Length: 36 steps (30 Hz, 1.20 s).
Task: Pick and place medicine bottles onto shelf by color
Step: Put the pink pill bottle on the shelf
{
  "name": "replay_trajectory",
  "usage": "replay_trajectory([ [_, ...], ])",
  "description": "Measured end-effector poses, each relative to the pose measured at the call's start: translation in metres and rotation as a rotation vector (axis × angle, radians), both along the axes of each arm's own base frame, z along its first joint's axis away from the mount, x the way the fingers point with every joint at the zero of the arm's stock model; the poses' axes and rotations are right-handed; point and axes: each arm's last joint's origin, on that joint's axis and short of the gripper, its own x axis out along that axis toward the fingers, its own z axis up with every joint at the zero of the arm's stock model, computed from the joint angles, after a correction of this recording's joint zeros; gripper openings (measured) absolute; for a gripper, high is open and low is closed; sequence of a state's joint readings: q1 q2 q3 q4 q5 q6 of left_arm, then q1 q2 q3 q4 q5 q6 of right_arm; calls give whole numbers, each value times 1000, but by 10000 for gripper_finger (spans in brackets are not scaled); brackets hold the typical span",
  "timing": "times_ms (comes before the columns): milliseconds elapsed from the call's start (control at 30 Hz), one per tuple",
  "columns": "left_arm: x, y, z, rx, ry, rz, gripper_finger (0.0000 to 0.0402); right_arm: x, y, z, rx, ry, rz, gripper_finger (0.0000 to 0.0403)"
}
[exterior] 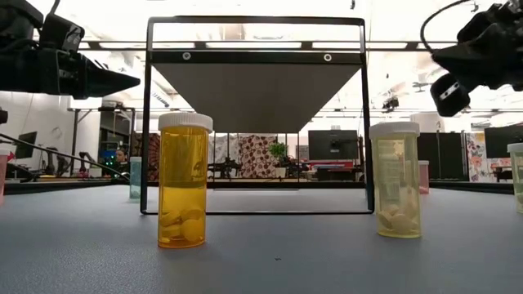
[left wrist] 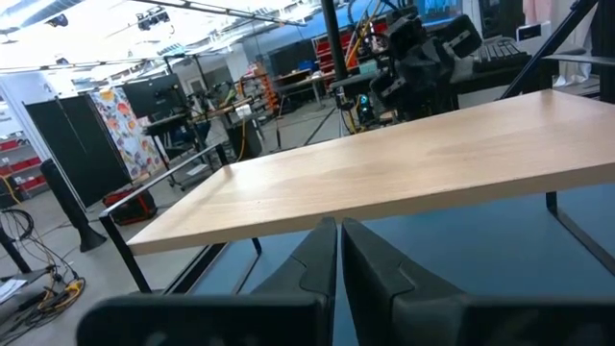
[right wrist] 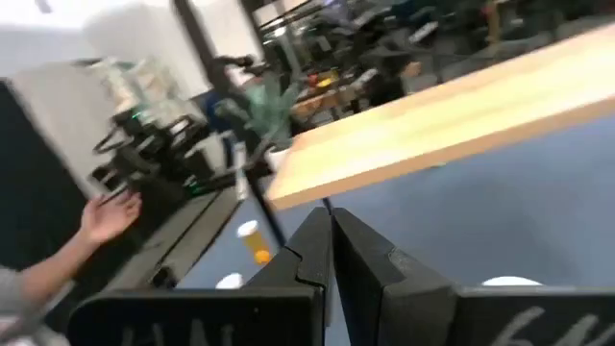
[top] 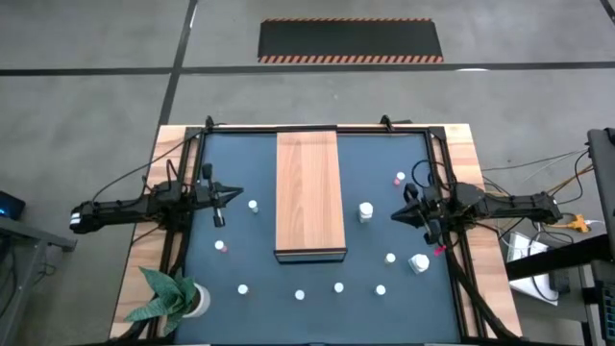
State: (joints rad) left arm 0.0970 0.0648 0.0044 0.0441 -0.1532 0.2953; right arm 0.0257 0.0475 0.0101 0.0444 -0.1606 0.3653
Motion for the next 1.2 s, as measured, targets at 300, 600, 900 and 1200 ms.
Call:
replay_trajectory([
  [300,0,0,0,53,12,5,3,0,-7,8,-37,-89,-246,9],
  [600,0,0,1,42,1,3,3,-2,-9,21,-26,-220,-328,9],
  [900,-1,-3,26,-194,-309,-109,3,-1,-9,22,-76,-228,-332,9],
  [1200,-10,-3,49,-159,-568,-125,3,2,-9,35,-64,-354,-339,9],
])
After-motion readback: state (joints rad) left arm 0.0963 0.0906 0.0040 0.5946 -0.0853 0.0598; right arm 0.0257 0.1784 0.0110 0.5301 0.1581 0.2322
